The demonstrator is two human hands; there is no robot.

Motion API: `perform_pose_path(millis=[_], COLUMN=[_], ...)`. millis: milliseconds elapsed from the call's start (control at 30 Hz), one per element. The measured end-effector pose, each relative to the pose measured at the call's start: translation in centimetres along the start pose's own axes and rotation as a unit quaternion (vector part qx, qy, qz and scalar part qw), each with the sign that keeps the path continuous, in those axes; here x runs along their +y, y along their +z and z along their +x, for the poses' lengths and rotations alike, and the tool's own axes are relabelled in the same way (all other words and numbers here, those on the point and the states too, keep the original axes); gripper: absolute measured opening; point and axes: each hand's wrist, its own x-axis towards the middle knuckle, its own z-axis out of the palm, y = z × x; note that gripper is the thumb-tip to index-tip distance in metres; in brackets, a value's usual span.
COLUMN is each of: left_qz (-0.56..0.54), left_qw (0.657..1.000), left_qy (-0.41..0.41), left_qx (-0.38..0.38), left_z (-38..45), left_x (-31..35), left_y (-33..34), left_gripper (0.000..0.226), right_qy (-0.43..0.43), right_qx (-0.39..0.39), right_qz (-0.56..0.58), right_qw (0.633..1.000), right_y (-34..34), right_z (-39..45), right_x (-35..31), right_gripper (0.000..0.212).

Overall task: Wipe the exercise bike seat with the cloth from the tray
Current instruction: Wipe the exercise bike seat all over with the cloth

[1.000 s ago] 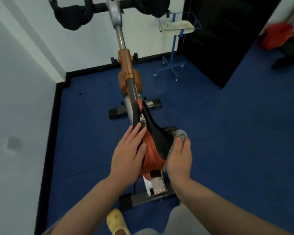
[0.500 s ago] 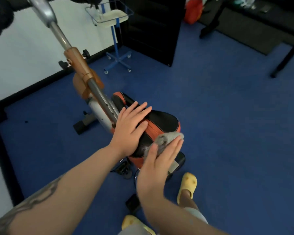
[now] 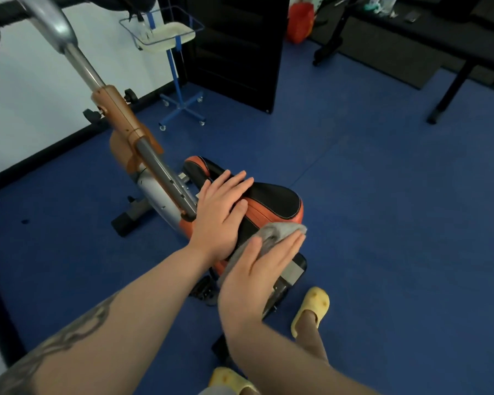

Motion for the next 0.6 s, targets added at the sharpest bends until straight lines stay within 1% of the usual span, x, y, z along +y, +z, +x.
perform_pose_path(millis=[67, 100, 200, 233, 300, 333, 400, 500, 533, 600], left_qz=[0.002, 0.003, -0.001, -0.002, -0.003, -0.002, -0.002, -0.006, -0.006, -0.003], left_qw=[1.000, 1.000, 1.000, 1.000, 1.000, 1.000, 1.000, 1.000, 1.000, 1.000], left_qy=[0.001, 0.002, -0.004, -0.006, -0.008, -0.007, -0.006, -0.006, -0.007, -0.009], left_qx=[-0.001, -0.001, 0.005, 0.008, 0.009, 0.007, 0.005, 0.002, 0.001, -0.001], left_z=[-0.1, 0.0, 0.1, 0.1, 0.0, 0.0, 0.0, 0.0, 0.0, 0.0], left_x=[0.0, 0.0, 0.2, 0.3, 0.4, 0.4, 0.3, 0.3, 0.3, 0.4], left_y=[0.0, 0.0, 0.0, 0.0, 0.0, 0.0, 0.0, -0.1, -0.1, -0.1], left_gripper=[0.043, 0.043, 0.043, 0.042, 0.043, 0.043, 0.043, 0.043, 0.043, 0.043], right_qy=[-0.010, -0.007, 0.038, 0.052, 0.061, 0.053, 0.011, -0.042, -0.051, -0.029], right_qx=[-0.021, -0.020, 0.031, 0.039, 0.036, 0.033, 0.037, 0.017, 0.006, 0.004], right_qz=[-0.004, -0.004, 0.027, 0.026, 0.009, 0.011, 0.006, -0.019, -0.017, -0.006], right_qw=[1.000, 1.000, 0.998, 0.998, 0.997, 0.998, 0.999, 0.999, 0.999, 1.000], right_y=[0.0, 0.1, 0.0, -0.1, -0.2, -0.2, -0.2, -0.2, -0.1, 0.0], right_z=[-0.6, 0.3, 5.9, 7.8, 9.7, 9.4, 6.7, 0.6, 0.1, 2.3], right_x=[0.5, 0.5, -0.1, -0.3, -0.5, -0.6, -0.2, 0.5, 0.9, 0.9], right_gripper=[0.066, 0.066, 0.057, 0.053, 0.054, 0.055, 0.054, 0.062, 0.064, 0.064])
